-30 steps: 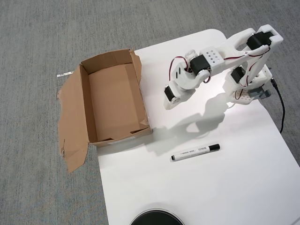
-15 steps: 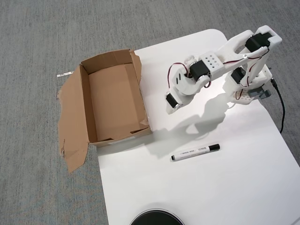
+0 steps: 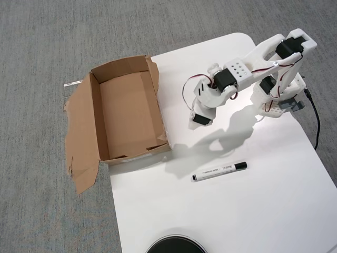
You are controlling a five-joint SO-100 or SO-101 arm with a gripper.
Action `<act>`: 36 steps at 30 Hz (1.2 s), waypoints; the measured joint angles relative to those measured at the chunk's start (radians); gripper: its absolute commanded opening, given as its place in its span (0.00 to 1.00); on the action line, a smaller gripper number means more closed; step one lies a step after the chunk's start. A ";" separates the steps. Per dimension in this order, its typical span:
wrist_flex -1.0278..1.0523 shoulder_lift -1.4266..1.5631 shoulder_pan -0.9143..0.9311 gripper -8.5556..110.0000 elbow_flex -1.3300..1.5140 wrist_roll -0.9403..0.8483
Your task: Grasp a pen and put it in the box.
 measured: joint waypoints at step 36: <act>-0.002 -0.175 -0.282 0.07 0.000 -0.178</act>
